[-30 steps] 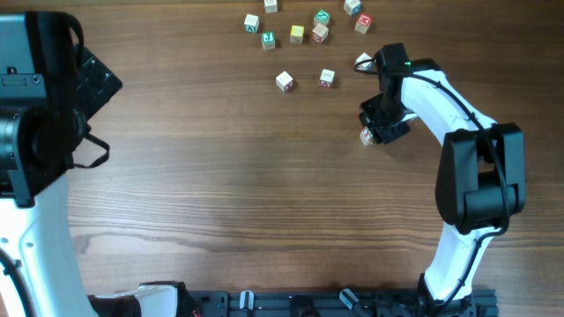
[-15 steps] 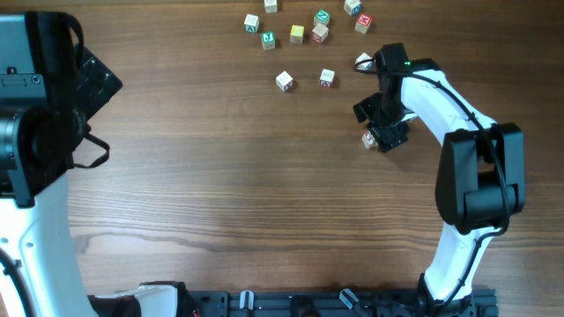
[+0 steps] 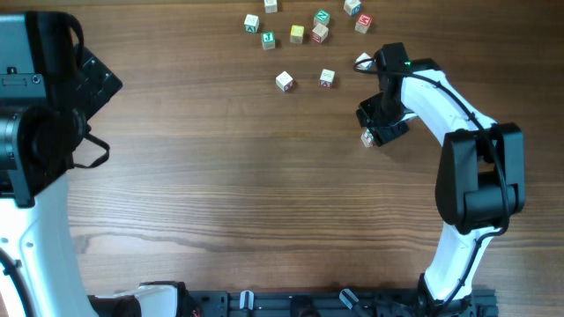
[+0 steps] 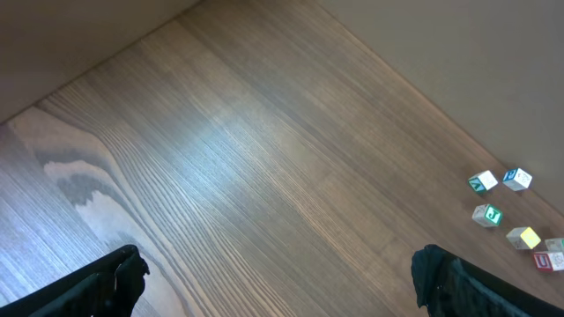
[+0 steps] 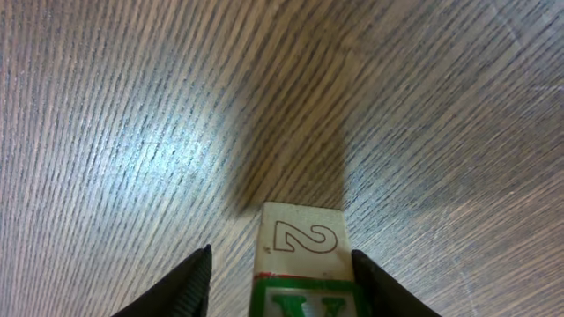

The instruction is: Form a tower

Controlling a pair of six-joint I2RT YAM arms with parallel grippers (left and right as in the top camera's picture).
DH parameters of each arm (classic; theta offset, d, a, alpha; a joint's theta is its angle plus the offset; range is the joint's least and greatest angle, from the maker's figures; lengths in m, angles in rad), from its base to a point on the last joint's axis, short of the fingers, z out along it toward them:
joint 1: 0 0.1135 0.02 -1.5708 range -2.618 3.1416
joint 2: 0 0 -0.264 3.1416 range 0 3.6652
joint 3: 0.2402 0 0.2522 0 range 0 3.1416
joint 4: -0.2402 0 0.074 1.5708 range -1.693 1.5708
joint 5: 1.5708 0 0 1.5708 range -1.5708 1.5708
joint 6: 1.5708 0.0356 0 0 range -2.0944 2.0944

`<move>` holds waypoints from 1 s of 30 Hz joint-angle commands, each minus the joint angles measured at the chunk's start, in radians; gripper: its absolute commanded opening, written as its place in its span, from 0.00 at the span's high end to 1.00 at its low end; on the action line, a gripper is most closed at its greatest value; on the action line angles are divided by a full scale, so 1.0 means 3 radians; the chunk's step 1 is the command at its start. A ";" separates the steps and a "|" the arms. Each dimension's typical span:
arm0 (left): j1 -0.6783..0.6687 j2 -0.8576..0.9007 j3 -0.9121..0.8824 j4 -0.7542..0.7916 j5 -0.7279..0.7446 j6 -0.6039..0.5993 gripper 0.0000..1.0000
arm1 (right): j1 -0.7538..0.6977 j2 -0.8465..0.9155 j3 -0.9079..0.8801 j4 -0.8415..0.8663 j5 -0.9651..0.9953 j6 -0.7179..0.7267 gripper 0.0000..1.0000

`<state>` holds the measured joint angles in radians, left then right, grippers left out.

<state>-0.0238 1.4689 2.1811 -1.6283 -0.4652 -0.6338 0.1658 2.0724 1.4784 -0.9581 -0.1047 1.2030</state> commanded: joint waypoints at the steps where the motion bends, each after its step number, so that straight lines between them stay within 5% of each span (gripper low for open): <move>1: 0.0024 0.0023 -0.0008 -0.0015 0.0014 -0.0008 0.00 | 0.0010 0.0052 0.0053 -0.0015 -0.0028 -0.0025 0.51; 3: 0.0024 0.0023 -0.0008 -0.0015 0.0013 -0.0008 0.00 | 0.0010 0.0051 0.0053 -0.0010 -0.0028 -0.0062 0.41; 5: 0.0024 0.0023 -0.0008 -0.0015 0.0014 -0.0008 0.00 | 0.0010 0.0047 0.0053 -0.0032 -0.0028 -0.0088 0.18; 12: 0.0024 0.0023 -0.0008 -0.0013 0.0014 -0.0009 0.00 | 0.0010 -0.0112 0.0161 -0.0130 -0.0028 -0.0263 0.01; 16: 0.0024 0.0023 -0.0008 -0.0015 0.0014 -0.0009 0.00 | -0.0060 -0.0421 0.0362 -0.0354 -0.0019 -0.0671 0.00; 23: 0.0024 0.0023 -0.0008 -0.0014 0.0015 -0.0009 0.00 | -0.0118 -0.0843 0.0385 -0.0404 -0.0027 -0.2777 0.00; 30: 0.0024 0.0023 -0.0008 -0.0025 0.0014 -0.0008 0.00 | -0.0036 -0.0829 0.0385 -0.0322 -0.0289 -0.3913 0.00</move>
<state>-0.0238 1.4693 2.1811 -1.6318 -0.4652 -0.6338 0.1295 1.8267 1.5848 -1.0698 -0.1513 0.2707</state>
